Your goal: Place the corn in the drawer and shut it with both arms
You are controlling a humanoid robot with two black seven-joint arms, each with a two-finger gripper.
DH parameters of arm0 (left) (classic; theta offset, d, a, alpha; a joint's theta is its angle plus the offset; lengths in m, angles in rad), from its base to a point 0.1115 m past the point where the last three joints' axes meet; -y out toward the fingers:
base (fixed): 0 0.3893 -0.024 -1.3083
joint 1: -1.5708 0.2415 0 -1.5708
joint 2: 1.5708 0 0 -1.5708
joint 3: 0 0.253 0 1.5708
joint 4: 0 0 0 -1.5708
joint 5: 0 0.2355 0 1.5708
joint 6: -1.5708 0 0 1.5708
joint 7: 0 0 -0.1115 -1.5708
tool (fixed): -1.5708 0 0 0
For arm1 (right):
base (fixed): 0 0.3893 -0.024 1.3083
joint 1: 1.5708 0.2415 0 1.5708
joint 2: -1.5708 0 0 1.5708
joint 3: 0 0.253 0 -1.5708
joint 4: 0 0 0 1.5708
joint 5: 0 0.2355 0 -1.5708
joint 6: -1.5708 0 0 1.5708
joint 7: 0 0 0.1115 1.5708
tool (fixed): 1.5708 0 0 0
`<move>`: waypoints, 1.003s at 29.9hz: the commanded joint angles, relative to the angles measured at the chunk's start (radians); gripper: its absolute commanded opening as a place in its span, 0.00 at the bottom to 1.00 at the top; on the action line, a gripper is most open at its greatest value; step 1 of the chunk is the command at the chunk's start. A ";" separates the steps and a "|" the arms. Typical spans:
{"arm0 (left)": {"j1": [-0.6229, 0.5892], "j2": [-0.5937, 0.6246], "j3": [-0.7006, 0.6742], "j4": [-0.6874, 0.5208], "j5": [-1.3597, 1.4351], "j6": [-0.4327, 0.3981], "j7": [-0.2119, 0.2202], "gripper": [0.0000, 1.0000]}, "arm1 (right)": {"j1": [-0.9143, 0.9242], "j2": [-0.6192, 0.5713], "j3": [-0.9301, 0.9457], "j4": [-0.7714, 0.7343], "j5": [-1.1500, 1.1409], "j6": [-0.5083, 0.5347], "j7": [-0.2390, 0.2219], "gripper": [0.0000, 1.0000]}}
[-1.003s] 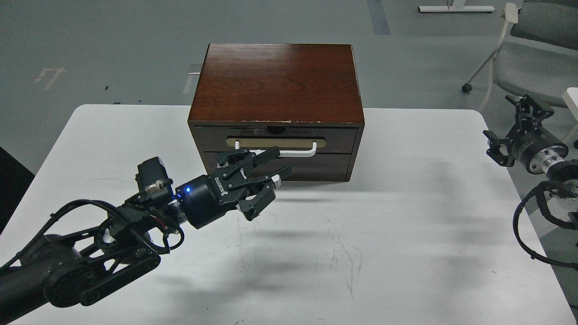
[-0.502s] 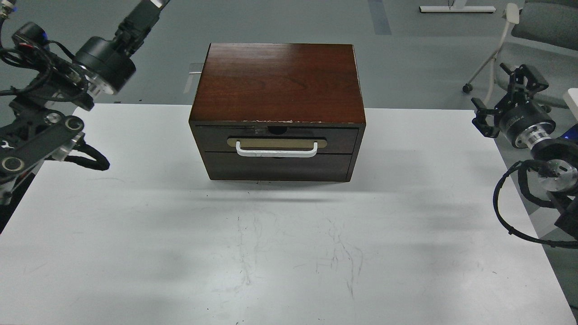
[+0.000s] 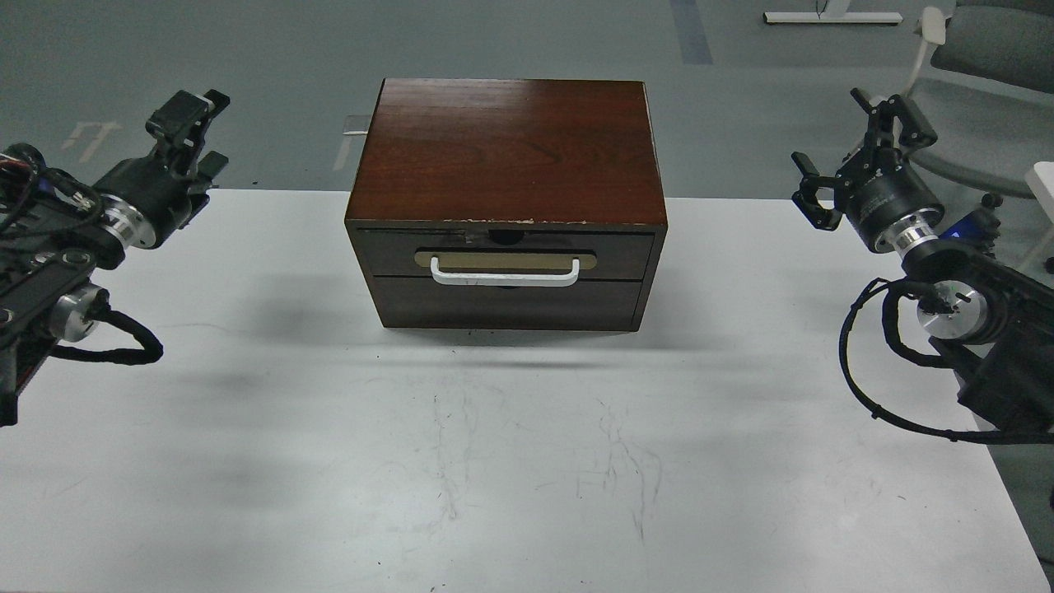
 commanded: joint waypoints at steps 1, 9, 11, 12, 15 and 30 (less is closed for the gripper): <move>0.022 -0.008 0.000 -0.005 -0.064 0.003 0.011 0.97 | 0.014 0.043 -0.004 0.008 -0.001 0.000 -0.003 1.00; 0.055 -0.005 -0.002 -0.014 -0.121 -0.016 0.063 0.98 | 0.052 0.056 -0.028 0.037 -0.019 -0.003 -0.003 1.00; 0.058 -0.006 -0.004 -0.014 -0.125 -0.014 0.076 0.98 | 0.052 0.068 -0.033 0.040 -0.051 -0.046 -0.003 1.00; 0.058 -0.005 -0.004 -0.014 -0.128 -0.014 0.076 0.98 | 0.052 0.077 -0.032 0.045 -0.062 -0.075 -0.003 1.00; 0.065 -0.003 0.000 -0.016 -0.133 -0.014 0.076 0.98 | 0.055 0.079 -0.024 0.147 -0.071 -0.217 -0.003 1.00; 0.077 -0.003 0.000 -0.016 -0.133 -0.013 0.074 0.98 | -0.020 -0.090 -0.035 0.379 -0.073 -0.336 -0.005 1.00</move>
